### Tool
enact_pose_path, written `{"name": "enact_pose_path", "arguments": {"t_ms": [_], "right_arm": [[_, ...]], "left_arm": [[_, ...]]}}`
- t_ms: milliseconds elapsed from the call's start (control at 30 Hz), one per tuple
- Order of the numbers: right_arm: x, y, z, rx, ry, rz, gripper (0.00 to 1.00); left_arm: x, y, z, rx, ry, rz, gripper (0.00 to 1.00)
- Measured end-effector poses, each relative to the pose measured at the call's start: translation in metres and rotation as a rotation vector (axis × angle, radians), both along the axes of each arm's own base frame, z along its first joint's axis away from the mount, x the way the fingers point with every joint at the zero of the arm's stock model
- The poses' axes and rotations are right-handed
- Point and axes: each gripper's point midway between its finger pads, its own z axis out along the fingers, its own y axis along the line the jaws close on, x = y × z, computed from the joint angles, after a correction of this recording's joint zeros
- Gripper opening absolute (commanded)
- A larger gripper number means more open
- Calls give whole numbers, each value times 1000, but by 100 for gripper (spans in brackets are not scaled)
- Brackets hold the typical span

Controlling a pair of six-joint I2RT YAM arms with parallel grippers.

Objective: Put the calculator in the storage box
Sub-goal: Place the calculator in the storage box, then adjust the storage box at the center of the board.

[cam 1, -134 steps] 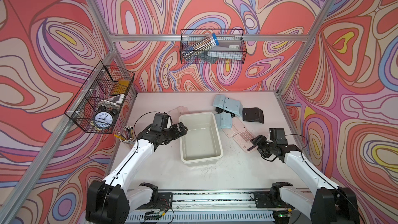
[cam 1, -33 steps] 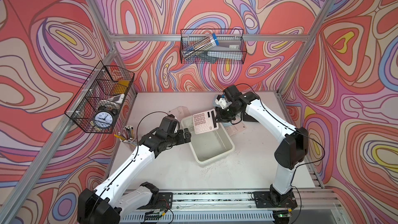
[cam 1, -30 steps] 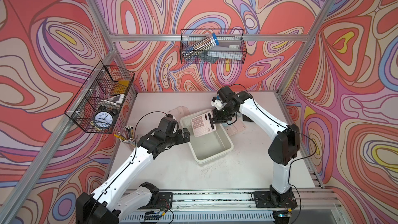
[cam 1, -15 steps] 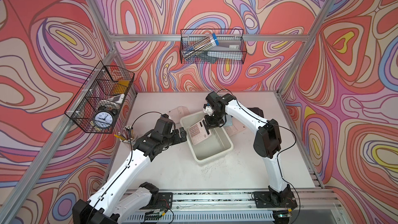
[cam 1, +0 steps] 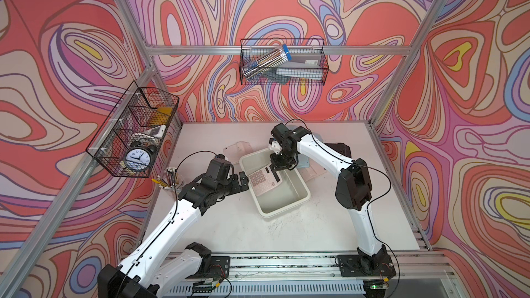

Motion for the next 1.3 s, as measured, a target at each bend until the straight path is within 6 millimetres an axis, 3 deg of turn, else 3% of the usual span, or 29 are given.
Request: {"name": "enact_pose_path", "arguments": {"t_ms": [233,433,567,667,767,867,1100,1300], "right_arm": [[6,-4,20,9,-72,-22,45],[4,-17,81,64,-218,-63,63],[3,-32,109,95,-295,-98,64],[11,-47,103,84,-297,-134,64],[16,-61,79,49,-260,-158,63],[11,-61,60,46,-211,-143,61],[-29,-42,28,114,-86,-67,60],[-77,-25,31,219,-20,-16,60]], "left_arm": [[-1,-2,0,-10,3,-5,99],[1,-5,-1,-28,11,-13,99],[5,-6,-4,-55,27,-12,99],[12,-5,-8,-105,57,-3,99],[18,-6,-12,-151,82,3,99],[21,-12,-13,-183,90,-16,99],[31,-16,-17,-215,115,-25,99],[36,-12,-18,-221,120,-7,99]]}}
